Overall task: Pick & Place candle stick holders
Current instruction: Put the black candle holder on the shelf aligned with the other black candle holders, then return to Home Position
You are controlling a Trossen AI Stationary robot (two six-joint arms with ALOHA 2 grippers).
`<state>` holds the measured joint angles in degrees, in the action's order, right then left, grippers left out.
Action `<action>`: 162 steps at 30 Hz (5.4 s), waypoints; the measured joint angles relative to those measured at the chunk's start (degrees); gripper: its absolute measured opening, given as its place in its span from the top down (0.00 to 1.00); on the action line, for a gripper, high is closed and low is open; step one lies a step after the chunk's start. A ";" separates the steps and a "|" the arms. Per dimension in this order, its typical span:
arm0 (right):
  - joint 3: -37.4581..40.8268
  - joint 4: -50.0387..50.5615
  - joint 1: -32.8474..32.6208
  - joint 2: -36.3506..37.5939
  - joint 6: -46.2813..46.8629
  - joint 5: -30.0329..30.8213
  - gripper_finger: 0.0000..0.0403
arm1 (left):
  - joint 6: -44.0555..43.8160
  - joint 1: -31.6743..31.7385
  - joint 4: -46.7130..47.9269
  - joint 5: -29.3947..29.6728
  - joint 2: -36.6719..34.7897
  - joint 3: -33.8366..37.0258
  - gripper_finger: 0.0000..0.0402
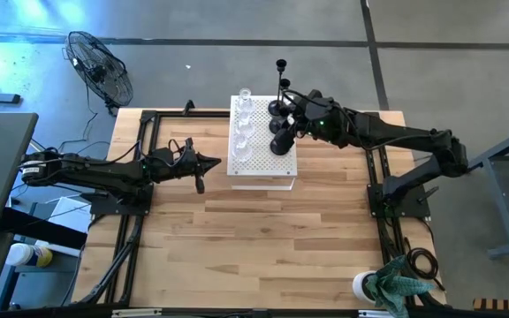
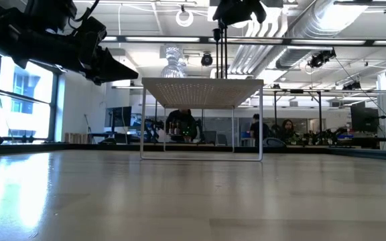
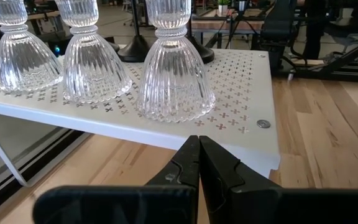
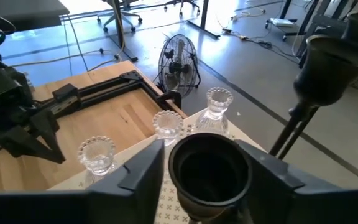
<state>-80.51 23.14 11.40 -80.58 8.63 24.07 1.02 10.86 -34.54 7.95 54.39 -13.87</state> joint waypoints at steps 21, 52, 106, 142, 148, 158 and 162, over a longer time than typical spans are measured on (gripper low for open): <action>7.59 8.12 -1.21 21.75 -14.40 -1.85 0.65 | 0.00 0.01 0.13 0.01 0.01 0.00 1.00; 79.60 -30.99 2.88 80.25 -17.49 -19.69 1.00 | -4.43 6.17 10.88 -9.24 -27.20 8.55 1.00; 79.97 -26.31 5.97 79.54 -10.57 -16.06 0.98 | -5.81 9.76 34.49 -8.60 -53.42 13.00 1.00; 80.00 -26.36 5.97 79.54 -10.57 -16.08 0.97 | -5.81 9.76 34.56 -8.55 -53.42 12.98 1.00; 80.00 -26.36 5.97 79.54 -10.57 -16.08 0.97 | -5.82 9.76 34.58 -8.55 -53.42 12.98 1.00; 80.00 -26.36 5.97 79.52 -10.57 -16.08 0.97 | -5.81 9.76 34.58 -8.55 -53.42 12.98 1.00; 80.00 -26.36 5.97 79.52 -10.57 -16.08 0.97 | -5.82 9.76 34.58 -8.55 -53.42 12.98 1.00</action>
<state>-0.51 -3.22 17.37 -1.06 -1.93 7.99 -4.81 20.62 0.03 -0.60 0.97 -0.89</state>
